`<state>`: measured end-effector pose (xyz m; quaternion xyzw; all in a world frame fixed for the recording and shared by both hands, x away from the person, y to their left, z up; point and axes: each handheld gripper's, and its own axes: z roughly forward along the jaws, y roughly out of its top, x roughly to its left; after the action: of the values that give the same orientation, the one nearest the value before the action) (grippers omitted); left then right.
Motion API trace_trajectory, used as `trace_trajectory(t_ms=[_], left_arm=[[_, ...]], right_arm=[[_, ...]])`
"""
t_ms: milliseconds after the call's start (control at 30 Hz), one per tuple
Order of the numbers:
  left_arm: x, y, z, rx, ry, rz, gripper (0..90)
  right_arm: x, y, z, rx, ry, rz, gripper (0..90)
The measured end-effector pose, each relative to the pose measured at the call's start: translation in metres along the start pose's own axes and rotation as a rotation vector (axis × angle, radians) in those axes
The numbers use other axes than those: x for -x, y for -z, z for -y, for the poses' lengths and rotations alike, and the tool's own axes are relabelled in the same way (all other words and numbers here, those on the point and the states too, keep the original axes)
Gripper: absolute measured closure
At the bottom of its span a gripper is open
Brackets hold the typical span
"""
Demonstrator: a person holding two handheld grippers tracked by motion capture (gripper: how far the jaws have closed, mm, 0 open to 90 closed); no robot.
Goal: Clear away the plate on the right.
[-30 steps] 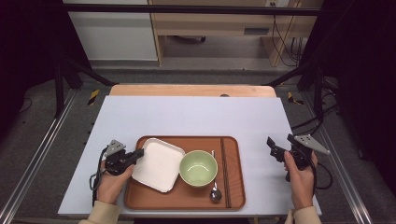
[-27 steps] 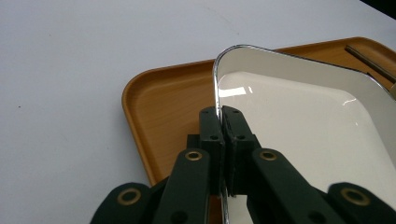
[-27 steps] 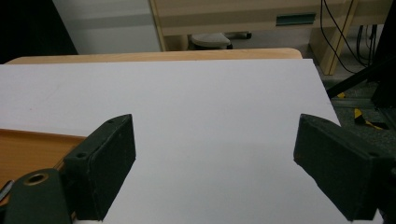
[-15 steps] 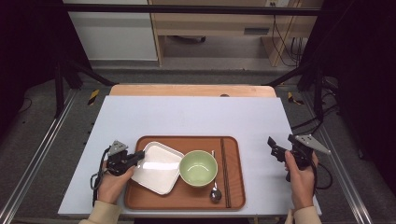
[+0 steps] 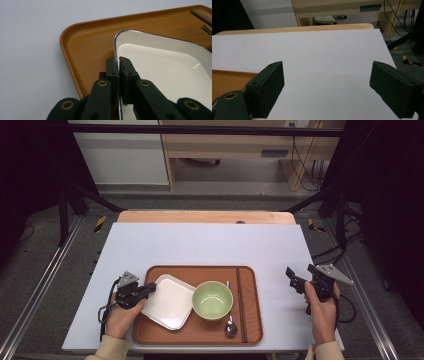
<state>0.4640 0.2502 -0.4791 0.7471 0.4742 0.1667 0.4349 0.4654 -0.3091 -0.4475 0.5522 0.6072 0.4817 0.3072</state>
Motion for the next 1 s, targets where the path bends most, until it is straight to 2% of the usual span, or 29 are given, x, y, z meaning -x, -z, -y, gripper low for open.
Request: trace_trajectory(t_ms=[100,167,400,667,867,1000], left_arm=[[0.000,0.000,0.001,0.004,-0.002,-0.004,85.3],[-0.001,0.001,0.000,0.027,-0.003,-0.004,83.6],[0.000,0.010,-0.006,0.135,-0.041,-0.041,66.6],[0.002,0.017,-0.013,0.190,-0.083,-0.061,54.4],[0.004,0.021,-0.017,0.231,-0.125,-0.065,44.3],[0.006,0.023,-0.020,0.252,-0.132,-0.045,35.5]], right_arm=[[0.000,0.000,0.000,0.000,0.000,0.000,12.7],[0.000,0.000,0.000,-0.001,0.001,-0.001,12.7],[0.000,0.000,0.000,0.001,0.004,-0.003,12.6],[0.000,0.000,0.000,0.003,0.003,-0.007,12.4],[-0.001,-0.001,0.000,0.002,0.001,-0.008,12.2],[-0.001,-0.001,0.000,0.000,0.003,-0.009,12.2]])
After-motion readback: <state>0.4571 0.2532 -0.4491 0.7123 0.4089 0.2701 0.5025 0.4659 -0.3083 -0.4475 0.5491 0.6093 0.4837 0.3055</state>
